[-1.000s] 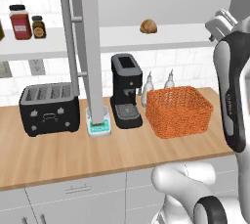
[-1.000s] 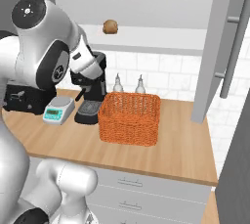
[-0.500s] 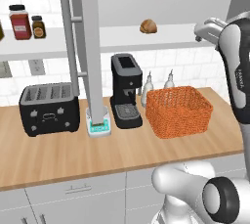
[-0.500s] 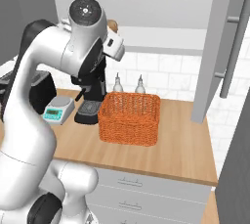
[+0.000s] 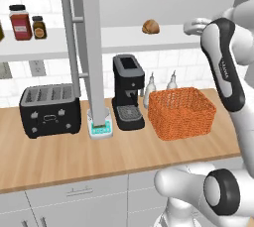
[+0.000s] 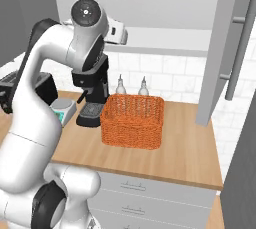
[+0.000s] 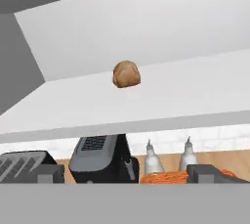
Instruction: Open the cabinet, pick up the bread from the cabinet and place it in the basket. Then move the basket to the dining counter.
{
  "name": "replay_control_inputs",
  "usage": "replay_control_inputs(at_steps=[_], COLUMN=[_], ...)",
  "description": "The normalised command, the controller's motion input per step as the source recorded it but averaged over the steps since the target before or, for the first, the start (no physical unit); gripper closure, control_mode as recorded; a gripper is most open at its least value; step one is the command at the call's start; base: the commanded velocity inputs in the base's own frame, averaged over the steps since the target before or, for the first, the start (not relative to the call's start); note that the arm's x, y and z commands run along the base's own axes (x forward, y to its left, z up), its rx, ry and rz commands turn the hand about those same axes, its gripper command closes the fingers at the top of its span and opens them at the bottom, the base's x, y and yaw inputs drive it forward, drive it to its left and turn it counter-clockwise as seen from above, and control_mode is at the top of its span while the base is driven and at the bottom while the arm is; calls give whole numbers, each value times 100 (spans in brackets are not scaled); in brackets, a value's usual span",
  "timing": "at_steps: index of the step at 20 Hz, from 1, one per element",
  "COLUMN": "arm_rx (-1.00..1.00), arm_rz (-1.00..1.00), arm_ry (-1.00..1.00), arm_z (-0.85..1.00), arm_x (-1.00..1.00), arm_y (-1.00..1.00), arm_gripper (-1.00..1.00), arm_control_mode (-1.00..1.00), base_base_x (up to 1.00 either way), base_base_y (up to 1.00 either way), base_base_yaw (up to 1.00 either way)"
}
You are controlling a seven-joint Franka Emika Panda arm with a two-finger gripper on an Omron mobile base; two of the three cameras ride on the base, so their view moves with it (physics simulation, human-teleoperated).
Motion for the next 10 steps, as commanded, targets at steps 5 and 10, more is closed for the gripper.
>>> replay_control_inputs(at_steps=[5, 10], arm_rx=[-11, -2], arm_rz=[0, 8], arm_ry=[1, 6], arm_z=[15, 13], arm_x=[46, 76], arm_y=[14, 3], arm_gripper=[-100, -100], arm_control_mode=[-100, -100], base_base_x=[0, 0], base_base_y=[0, 0], base_base_yaw=[0, 0])
